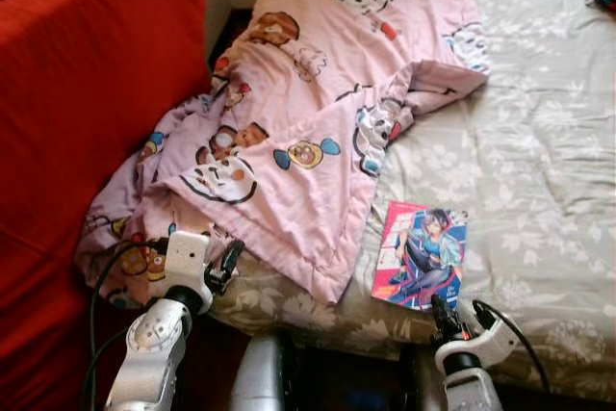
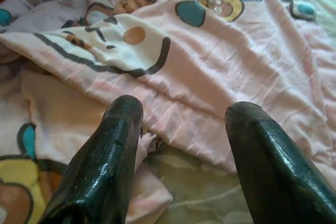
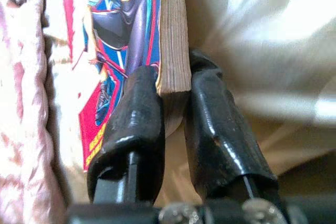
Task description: Clean up the room
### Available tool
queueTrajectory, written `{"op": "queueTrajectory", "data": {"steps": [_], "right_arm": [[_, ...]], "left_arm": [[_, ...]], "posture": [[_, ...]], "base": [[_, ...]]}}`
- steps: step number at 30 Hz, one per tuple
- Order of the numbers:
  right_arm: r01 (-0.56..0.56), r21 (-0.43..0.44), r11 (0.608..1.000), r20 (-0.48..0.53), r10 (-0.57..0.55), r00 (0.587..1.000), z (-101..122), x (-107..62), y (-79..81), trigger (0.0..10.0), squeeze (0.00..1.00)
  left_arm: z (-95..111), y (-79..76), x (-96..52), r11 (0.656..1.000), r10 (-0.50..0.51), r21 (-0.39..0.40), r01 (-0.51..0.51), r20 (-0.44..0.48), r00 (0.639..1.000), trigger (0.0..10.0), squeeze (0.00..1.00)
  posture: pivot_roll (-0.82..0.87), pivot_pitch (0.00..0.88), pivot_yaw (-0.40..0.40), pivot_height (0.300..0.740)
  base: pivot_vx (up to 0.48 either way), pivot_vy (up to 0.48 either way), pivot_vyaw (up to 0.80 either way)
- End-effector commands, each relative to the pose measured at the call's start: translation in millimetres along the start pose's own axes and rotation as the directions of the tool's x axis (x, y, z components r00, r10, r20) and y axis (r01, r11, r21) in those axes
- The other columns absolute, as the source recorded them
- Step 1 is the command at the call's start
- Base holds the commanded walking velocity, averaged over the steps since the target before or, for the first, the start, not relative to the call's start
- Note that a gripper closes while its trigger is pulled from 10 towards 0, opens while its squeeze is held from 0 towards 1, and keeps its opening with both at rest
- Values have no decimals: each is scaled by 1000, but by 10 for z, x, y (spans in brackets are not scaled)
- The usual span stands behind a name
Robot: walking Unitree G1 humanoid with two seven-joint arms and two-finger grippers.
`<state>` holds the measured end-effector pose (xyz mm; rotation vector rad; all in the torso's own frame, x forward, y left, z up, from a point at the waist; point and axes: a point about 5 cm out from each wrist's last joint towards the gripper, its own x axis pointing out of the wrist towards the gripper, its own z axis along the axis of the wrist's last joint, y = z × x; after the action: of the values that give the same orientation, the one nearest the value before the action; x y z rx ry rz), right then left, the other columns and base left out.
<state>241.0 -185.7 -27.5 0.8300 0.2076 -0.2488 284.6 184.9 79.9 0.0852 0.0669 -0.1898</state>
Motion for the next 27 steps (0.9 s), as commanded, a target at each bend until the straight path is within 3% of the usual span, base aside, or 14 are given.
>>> {"op": "queueTrajectory", "data": {"steps": [1, 5, 9, 10, 11, 15, 16, 17, 18, 21, 27], "right_arm": [[27, -44, 999, 65, -24, 998, 67, -9, 22, 0, 0], [26, -106, 994, 101, -15, 995, 134, 27, 101, 0, 0], [0, -275, 962, 129, 37, 991, 261, 101, 246, 0, 0], [0, -275, 962, 129, 37, 991, 261, 101, 246, 0, 0], [-8, -361, 933, 133, 60, 989, 314, 135, 310, 10000, 0], [-35, -514, 857, 122, 113, 986, 396, 203, 439, 10000, 0], [-67, -590, 804, 106, 160, 981, 435, 233, 530, 10000, 0], [-67, -590, 804, 106, 160, 981, 435, 233, 530, 10000, 0], [-72, -646, 760, 87, 168, 982, 444, 250, 562, 10000, 0], [-76, -623, 778, 109, 183, 977, 469, 247, 579, 10000, 0], [-33, -642, 766, 94, 122, 988, 436, 224, 478, 10000, 0]], "left_arm": [[-76, 18, -17, 1000, 19, 0, -19, -21, 1000, 10000, 0], [-91, 0, 27, 1000, 29, -9, -30, -16, 999, 10000, 0], [-119, 8, 51, 997, 62, -36, -62, -10, 998, 10000, 0], [-119, 8, 51, 997, 62, -36, -62, -10, 998, 10000, 0], [-132, 13, 66, 996, 78, -53, -78, -8, 997, 10000, 0], [-147, 22, 95, 990, 110, -89, -110, -5, 994, 10000, 0], [-157, 26, 98, 986, 127, -109, -126, 0, 992, 10000, 0], [-157, 26, 98, 986, 127, -109, -126, 0, 992, 10000, 0], [-182, 30, 96, 982, 142, -128, -141, -5, 990, 10000, 0], [-234, 28, 71, 975, 160, -151, -161, -20, 987, 10000, 0], [-342, 70, 2, 965, 192, -170, -198, -52, 980, 10000, 0]], "posture": [[55, 92, 79, 616], [49, 75, 67, 616], [34, 44, 40, 616], [34, 44, 40, 616], [29, 34, 30, 616], [22, 24, 14, 616], [17, 23, 4, 616], [17, 23, 4, 616], [13, 20, -3, 616], [9, 18, -11, 621], [10, 19, -14, 661]], "base": [[0, 0, 0], [0, 0, 0], [0, 0, 0], [0, 0, 0], [0, 0, 0], [0, 0, 0], [0, 0, 0], [0, 0, 0], [0, 0, 0], [0, 0, 0], [0, 0, 0]]}}
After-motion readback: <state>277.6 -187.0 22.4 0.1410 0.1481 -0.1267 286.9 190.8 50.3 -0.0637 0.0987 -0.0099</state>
